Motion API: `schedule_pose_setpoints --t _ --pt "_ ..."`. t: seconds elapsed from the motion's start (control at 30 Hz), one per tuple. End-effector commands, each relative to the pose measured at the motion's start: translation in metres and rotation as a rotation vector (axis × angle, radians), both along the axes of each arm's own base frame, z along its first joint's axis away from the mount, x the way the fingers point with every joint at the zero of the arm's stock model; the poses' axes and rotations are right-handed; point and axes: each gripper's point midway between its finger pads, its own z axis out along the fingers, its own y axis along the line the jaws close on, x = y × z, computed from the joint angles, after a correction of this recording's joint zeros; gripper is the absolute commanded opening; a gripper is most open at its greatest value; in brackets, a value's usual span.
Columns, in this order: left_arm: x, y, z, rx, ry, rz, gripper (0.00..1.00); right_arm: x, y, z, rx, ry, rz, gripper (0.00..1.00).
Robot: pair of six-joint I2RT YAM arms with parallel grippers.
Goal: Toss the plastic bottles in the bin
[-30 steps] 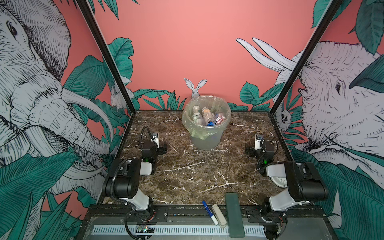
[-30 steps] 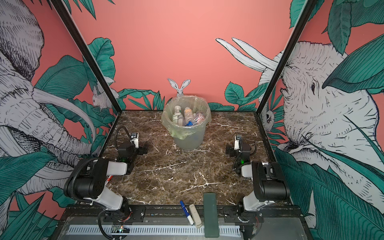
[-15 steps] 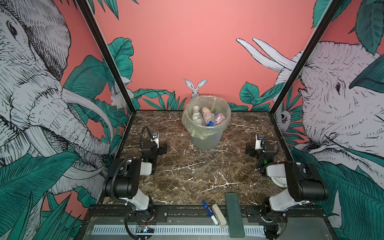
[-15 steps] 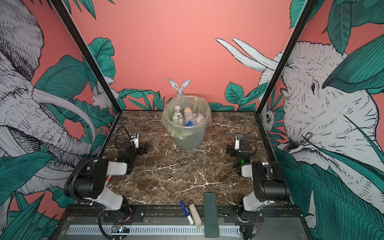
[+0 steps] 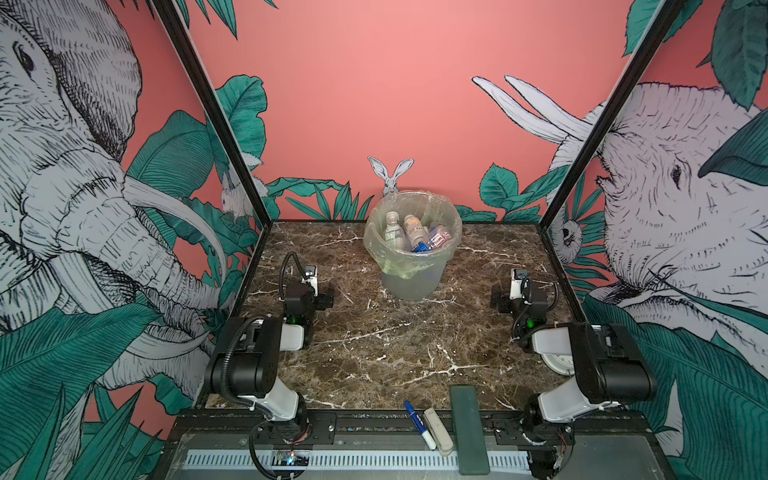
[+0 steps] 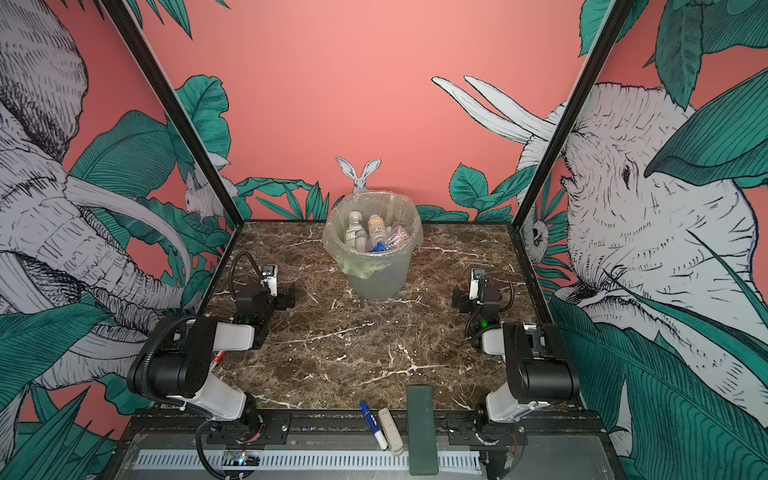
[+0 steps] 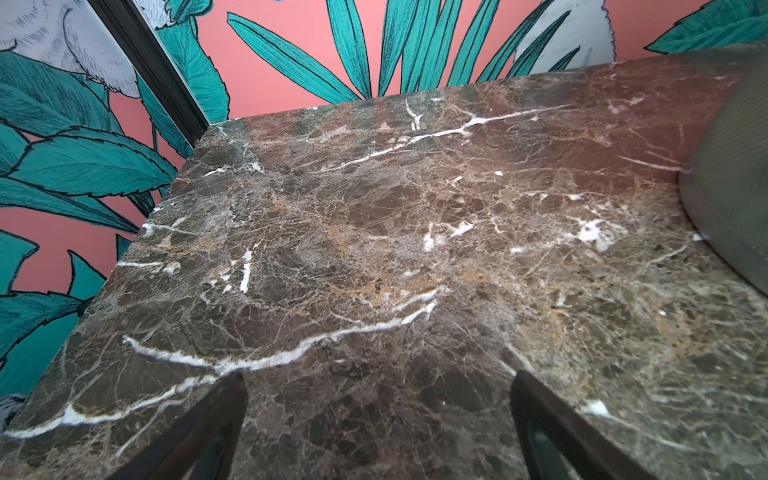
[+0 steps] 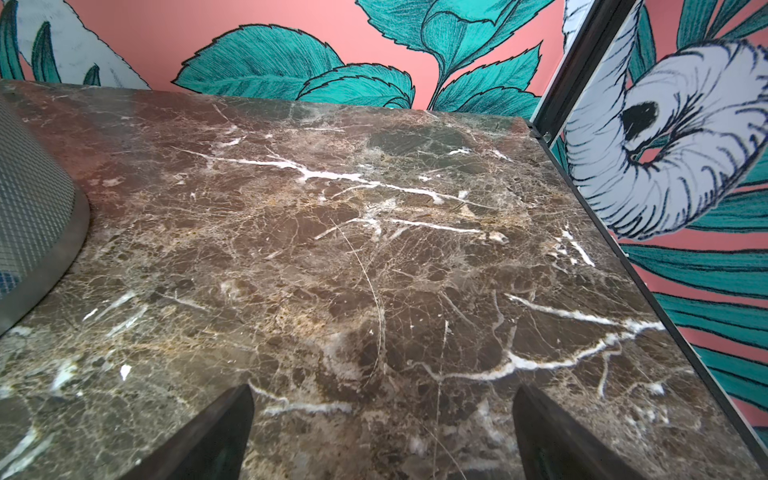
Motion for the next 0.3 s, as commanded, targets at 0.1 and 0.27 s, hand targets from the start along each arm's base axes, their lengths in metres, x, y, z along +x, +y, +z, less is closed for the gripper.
schedule_pose_setpoints --t 0.1,0.27 --pt "0.0033 -0.0002 0.0079 0.006 -0.014 -0.013 0.99 0.0072 0.0004 0.0106 -0.002 -0.038 -0.005 0.99" --pt "0.0027 0.0005 0.0086 0.005 -0.018 -0.012 1.00 0.0069 0.0006 0.0102 -0.002 -0.037 -0.004 0.99"
